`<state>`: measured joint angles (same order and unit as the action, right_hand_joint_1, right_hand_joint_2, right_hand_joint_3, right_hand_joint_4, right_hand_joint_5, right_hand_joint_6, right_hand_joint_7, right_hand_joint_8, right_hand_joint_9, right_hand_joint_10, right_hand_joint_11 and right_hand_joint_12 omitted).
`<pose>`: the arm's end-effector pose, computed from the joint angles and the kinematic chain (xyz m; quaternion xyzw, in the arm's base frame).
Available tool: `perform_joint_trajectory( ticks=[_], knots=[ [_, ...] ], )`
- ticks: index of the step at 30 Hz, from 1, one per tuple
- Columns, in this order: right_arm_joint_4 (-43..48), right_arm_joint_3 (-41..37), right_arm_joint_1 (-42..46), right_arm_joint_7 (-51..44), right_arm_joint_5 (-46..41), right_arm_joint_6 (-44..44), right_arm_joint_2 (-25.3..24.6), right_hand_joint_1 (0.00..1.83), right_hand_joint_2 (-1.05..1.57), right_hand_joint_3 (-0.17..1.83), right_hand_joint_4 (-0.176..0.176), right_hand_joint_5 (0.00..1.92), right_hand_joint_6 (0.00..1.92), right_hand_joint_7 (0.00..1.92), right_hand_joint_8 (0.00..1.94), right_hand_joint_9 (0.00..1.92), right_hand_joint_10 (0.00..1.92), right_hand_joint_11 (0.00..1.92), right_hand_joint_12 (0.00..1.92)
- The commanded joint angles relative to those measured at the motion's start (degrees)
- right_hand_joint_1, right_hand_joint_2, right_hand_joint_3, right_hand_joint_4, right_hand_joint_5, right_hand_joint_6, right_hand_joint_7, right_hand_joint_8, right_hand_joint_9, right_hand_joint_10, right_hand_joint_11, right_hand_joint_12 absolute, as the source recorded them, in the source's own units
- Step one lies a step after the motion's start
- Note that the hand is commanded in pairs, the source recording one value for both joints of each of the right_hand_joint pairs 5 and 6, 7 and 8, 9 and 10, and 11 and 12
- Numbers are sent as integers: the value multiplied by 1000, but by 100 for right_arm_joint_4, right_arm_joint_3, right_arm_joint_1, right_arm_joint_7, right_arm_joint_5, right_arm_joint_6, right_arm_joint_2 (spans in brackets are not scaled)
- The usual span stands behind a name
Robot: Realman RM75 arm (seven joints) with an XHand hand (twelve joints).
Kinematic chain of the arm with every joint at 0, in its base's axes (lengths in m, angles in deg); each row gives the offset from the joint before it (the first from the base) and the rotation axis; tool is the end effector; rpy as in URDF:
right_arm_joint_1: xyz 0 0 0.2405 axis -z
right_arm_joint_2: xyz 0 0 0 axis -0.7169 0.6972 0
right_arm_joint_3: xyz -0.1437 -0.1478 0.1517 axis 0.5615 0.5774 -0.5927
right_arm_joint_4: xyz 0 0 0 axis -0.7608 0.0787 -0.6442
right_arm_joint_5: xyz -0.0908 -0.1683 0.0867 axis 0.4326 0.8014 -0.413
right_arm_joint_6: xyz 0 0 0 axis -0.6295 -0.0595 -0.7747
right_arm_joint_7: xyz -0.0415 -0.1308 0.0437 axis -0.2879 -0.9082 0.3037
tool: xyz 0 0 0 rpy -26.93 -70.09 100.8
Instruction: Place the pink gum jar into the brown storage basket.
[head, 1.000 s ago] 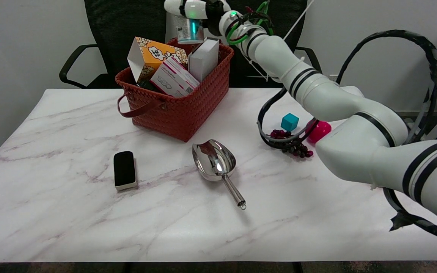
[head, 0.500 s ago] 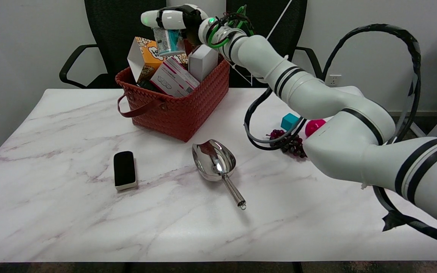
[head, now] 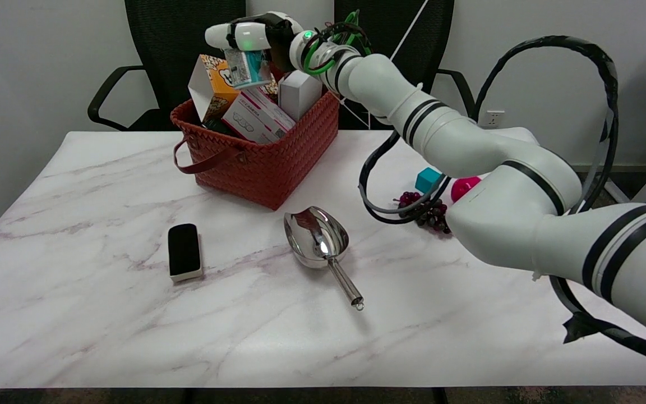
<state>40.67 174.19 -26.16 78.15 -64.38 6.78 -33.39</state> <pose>-0.0799 -0.5911 0.1910 0.5877 -0.5129 0.3923 0.4875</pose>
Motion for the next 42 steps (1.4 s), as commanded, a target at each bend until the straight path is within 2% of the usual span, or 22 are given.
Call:
perform_joint_trajectory(
  ticks=[1,3,6,18,35,42],
  knots=[
    [198,-28,191,-83,0,-45,219,1313,690,1226,0,685,685,771,771,258,258,80,80],
    [224,-28,222,-87,0,-53,268,1318,553,1274,0,629,629,566,566,220,220,52,52],
    [244,-28,246,-163,-19,-42,311,1316,419,1287,0,582,582,424,424,178,178,0,0],
    [276,-44,342,-266,-207,-33,455,1305,297,1224,0,490,490,383,383,145,145,0,0],
    [294,-52,341,-266,-303,-17,469,1292,355,1166,0,464,464,377,377,152,152,0,0],
    [765,-114,425,-305,-247,114,673,1288,356,1176,0,462,462,376,376,157,157,0,0]
  ],
)
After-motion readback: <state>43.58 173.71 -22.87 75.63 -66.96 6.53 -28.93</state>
